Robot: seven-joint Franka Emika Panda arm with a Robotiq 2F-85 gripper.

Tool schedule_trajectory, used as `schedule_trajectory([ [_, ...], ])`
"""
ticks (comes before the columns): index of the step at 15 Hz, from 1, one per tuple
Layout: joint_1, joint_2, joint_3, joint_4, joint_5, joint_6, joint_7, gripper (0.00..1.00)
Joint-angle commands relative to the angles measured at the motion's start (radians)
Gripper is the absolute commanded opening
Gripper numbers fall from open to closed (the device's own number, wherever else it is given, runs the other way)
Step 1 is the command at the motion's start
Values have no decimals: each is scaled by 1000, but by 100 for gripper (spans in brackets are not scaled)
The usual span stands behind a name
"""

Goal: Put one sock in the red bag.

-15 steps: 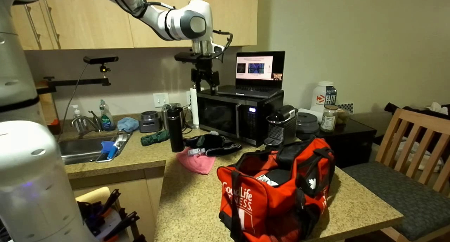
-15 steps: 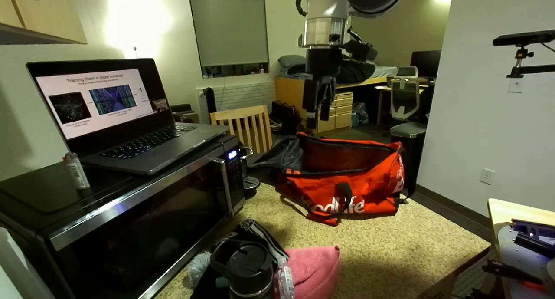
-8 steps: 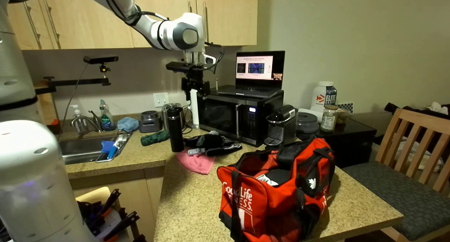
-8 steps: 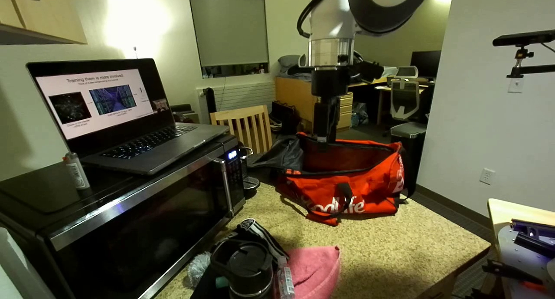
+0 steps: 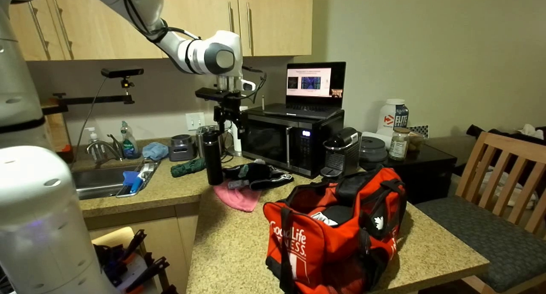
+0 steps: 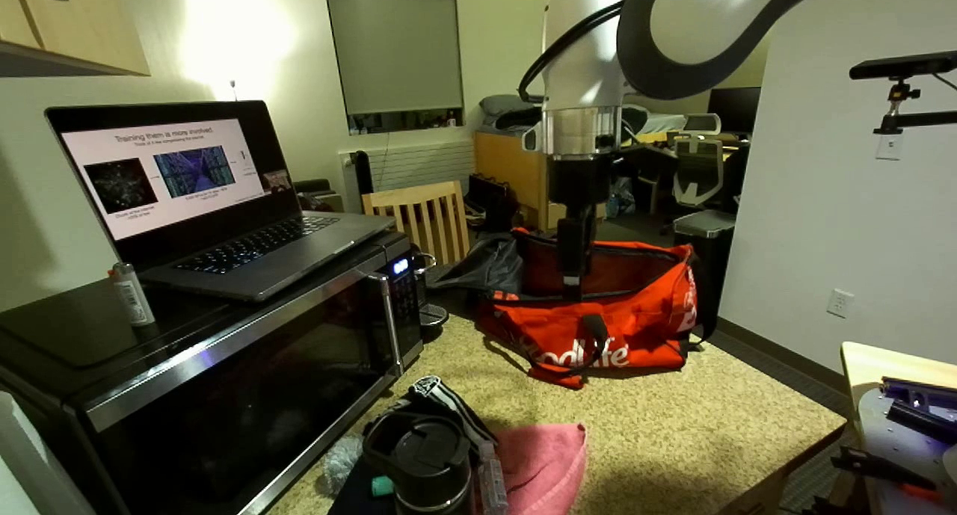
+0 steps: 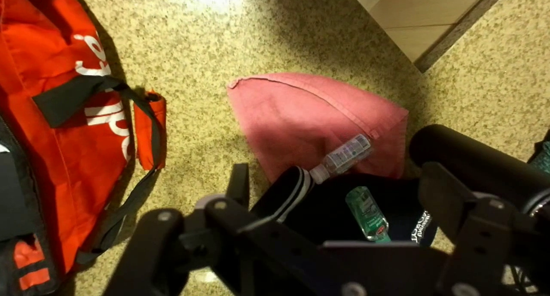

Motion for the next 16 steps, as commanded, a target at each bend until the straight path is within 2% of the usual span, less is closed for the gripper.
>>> schedule_trajectory([
  [1, 3, -17, 9, -60, -15, 67, 2, 100],
  [6, 4, -17, 13, -83, -19, 92, 14, 100],
  [9, 0, 1, 9, -52, -3, 52, 5, 100],
  [16, 0, 3, 9, -53, -3, 52, 8, 100],
])
